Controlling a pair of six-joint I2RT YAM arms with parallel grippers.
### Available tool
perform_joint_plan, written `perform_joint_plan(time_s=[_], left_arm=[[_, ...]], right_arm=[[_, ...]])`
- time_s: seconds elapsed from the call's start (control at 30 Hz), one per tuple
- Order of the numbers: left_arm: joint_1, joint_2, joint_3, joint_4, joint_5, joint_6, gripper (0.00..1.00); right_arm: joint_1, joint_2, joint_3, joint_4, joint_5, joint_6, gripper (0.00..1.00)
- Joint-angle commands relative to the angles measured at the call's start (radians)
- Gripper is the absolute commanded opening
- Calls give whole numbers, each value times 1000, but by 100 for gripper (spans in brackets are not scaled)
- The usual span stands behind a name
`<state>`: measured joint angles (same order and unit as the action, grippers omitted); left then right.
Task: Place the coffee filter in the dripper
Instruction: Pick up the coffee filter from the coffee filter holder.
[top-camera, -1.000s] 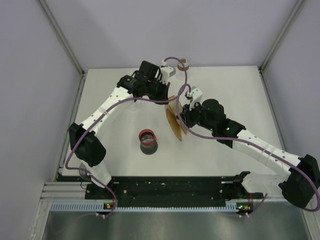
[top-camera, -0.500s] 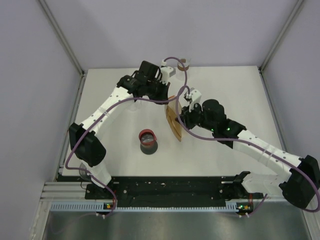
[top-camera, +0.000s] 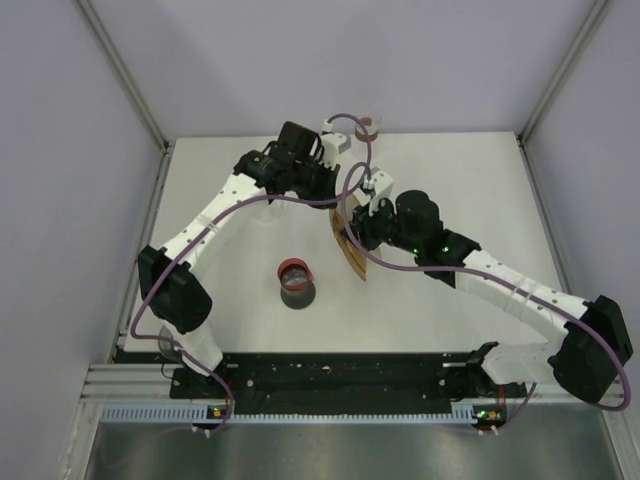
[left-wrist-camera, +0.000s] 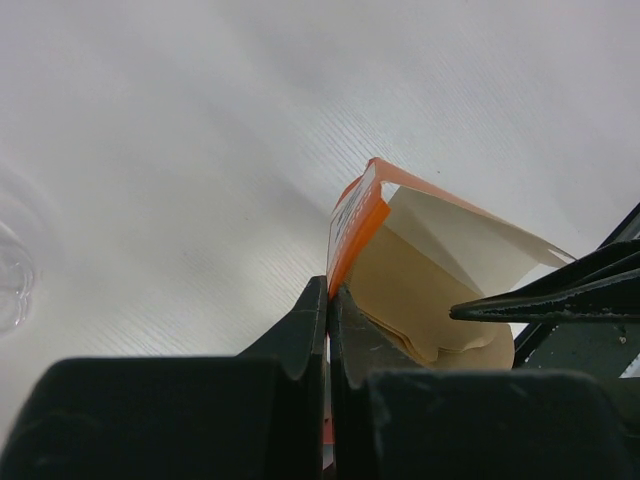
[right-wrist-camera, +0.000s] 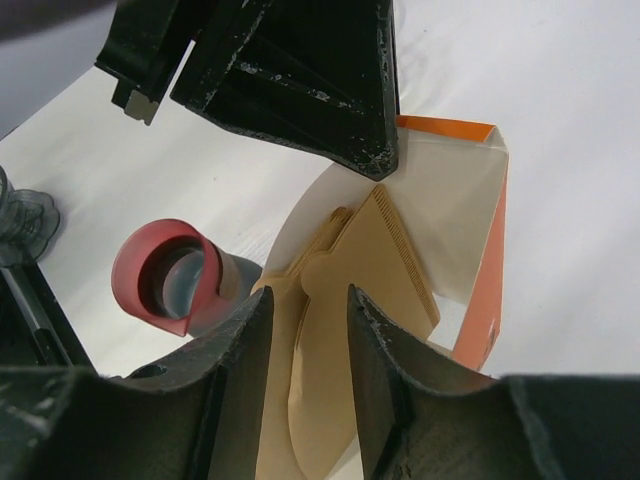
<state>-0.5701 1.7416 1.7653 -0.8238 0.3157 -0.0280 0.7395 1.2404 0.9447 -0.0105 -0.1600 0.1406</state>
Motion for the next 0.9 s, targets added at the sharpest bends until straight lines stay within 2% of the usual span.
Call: perform_joint_plan(time_s=[0.0, 0.23, 0.33, 0.47, 0.53, 0.67, 0.87], left_arm=[[-5, -27, 40, 20, 11, -3, 0], [-5, -27, 43, 22, 11, -3, 0], [-7, -30, 42, 22, 13, -3, 0], [-5, -31, 42, 20, 10, 0, 0], [-5, -33, 40, 22, 8, 2, 0], [-5, -34, 39, 20, 13, 0, 0], [-5, -39, 37, 20, 13, 0, 0]], right_arm=[[8, 16, 54, 50, 0, 2, 36], [8, 24, 54, 41, 63, 1, 24], [8, 28, 54, 40, 71, 1, 24], [8, 27, 46, 50, 8, -12, 35], [8, 5, 26, 75, -6, -15, 37], [8, 13, 28, 60, 34, -25, 35], [8, 44, 32, 66, 95, -30, 27]])
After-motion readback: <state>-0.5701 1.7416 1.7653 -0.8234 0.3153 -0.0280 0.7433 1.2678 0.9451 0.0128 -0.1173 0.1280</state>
